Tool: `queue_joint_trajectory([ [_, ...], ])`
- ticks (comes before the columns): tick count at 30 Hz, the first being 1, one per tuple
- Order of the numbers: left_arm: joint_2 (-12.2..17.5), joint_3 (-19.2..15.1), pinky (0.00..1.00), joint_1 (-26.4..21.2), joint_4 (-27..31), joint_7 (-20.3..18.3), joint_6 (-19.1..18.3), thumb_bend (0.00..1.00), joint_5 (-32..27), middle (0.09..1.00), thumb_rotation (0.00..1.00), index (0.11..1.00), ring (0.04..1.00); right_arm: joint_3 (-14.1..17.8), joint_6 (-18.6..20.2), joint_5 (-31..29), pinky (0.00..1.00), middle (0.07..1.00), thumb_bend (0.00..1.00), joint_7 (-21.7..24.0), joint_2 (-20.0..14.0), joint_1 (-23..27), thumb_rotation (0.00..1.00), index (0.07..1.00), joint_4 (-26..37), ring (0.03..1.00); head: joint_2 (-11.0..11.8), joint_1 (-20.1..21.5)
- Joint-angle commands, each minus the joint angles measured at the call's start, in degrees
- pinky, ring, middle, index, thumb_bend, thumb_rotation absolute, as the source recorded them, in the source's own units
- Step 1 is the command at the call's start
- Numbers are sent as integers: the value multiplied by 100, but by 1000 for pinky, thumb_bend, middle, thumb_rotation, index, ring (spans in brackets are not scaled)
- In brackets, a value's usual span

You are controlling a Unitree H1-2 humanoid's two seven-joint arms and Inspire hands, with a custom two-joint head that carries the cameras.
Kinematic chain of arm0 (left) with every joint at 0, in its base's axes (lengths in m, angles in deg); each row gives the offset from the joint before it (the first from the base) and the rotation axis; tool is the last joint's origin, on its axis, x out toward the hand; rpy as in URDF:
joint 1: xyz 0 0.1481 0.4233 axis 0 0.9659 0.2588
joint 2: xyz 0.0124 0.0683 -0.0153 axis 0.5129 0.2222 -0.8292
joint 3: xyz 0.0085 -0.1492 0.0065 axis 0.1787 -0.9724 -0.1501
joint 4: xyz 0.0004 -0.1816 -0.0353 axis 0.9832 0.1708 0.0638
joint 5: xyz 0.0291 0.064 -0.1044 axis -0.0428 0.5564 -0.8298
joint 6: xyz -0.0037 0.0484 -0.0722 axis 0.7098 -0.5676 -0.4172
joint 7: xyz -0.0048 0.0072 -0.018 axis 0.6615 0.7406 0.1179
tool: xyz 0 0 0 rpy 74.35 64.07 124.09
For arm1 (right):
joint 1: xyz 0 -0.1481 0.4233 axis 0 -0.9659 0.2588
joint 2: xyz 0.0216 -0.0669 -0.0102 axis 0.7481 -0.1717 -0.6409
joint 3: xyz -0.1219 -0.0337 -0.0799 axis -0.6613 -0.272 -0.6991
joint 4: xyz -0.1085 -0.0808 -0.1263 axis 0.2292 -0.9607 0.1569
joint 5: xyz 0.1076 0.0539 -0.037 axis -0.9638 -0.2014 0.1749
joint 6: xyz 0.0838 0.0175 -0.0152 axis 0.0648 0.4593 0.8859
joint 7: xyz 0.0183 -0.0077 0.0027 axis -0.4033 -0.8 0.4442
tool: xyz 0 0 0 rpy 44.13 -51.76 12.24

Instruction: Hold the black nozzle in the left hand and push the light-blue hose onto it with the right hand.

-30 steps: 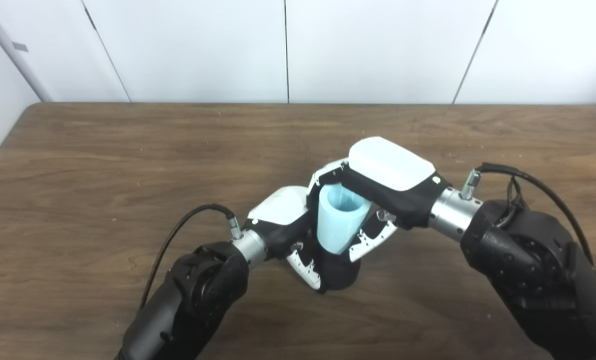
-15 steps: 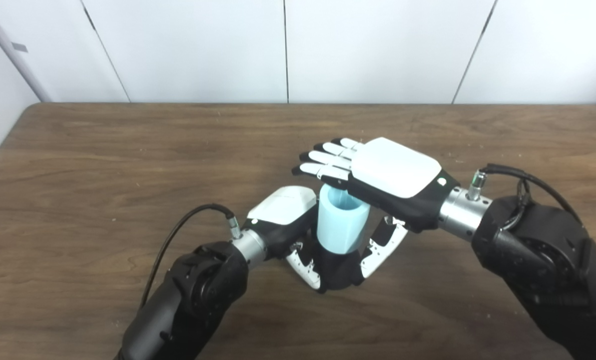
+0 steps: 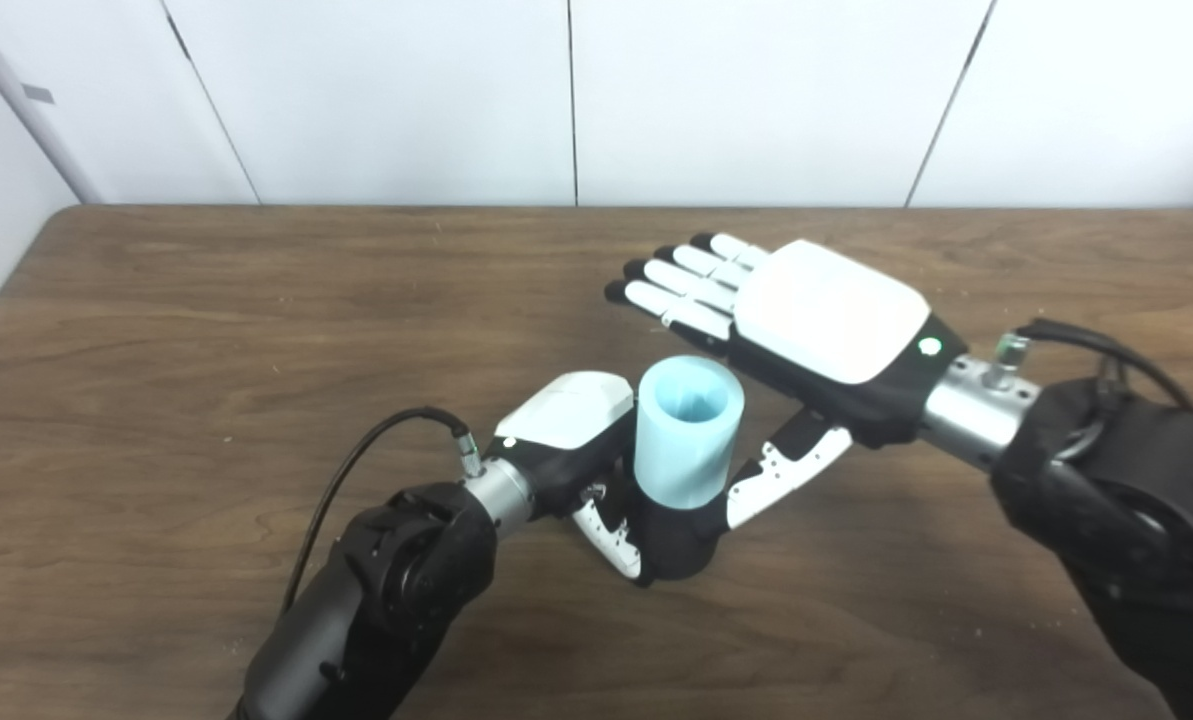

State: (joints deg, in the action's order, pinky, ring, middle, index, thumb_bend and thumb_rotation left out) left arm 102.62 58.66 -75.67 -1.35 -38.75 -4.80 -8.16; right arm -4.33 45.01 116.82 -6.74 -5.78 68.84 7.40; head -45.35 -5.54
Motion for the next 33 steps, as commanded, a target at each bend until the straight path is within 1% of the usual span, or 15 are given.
queue_joint_trajectory([
  [1,30,73,592,30,-99,-191,-24,511,4,559,0,459,634,186,-99,-148,1000,1000,685,-108,-21,79,894,1000,261,1000,-7,-4],
  [5,14,51,546,0,-130,-182,-51,514,-4,546,0,471,599,364,-136,-403,1000,1000,667,-162,-29,-48,895,1000,448,1000,-7,-1],
  [8,21,38,618,18,-141,-159,-73,515,50,542,0,470,613,474,-240,-606,1000,1000,648,-231,-46,-179,847,991,468,1000,-13,19],
  [9,34,65,630,29,-152,-137,-29,514,93,546,0,461,616,509,-259,-688,1000,1000,648,-247,-49,-222,838,990,461,1000,-10,15],
  [11,73,92,615,37,-185,-85,84,513,116,548,0,445,612,570,-295,-817,1000,1000,653,-263,-50,-300,816,990,457,1000,-17,7],
  [15,103,28,580,33,-263,-16,260,513,-27,545,0,435,606,626,-359,-941,1000,1000,646,-271,-53,-454,803,995,466,1000,-24,5],
  [16,95,7,588,32,-265,-26,262,512,-58,548,0,435,615,631,-365,-942,1000,1000,642,-253,-66,-492,814,998,484,1000,-24,5],
  [18,76,-21,605,26,-251,-76,190,511,-81,550,0,443,629,634,-390,-918,1000,1000,622,-219,-95,-579,876,1000,512,1000,-31,27],
  [21,66,-28,601,8,-208,-168,43,514,-45,542,0,461,622,614,-461,-874,1000,1000,632,-196,-124,-731,939,1000,507,1000,-39,40],
  [24,79,-12,568,1,-150,-218,-18,519,24,517,0,477,595,557,-552,-831,1000,1000,637,-189,-104,-879,968,1000,454,1000,-42,32],
  [29,85,-27,558,2,-119,-232,-44,521,-14,509,0,481,583,433,-550,-737,1000,1000,644,-111,-17,-913,987,1000,399,1000,-41,33],
  [33,107,-25,610,7,-97,-239,-71,517,-23,529,0,473,620,356,-522,-708,1000,1000,644,-56,-3,-905,994,1000,391,1000,-45,28],
])
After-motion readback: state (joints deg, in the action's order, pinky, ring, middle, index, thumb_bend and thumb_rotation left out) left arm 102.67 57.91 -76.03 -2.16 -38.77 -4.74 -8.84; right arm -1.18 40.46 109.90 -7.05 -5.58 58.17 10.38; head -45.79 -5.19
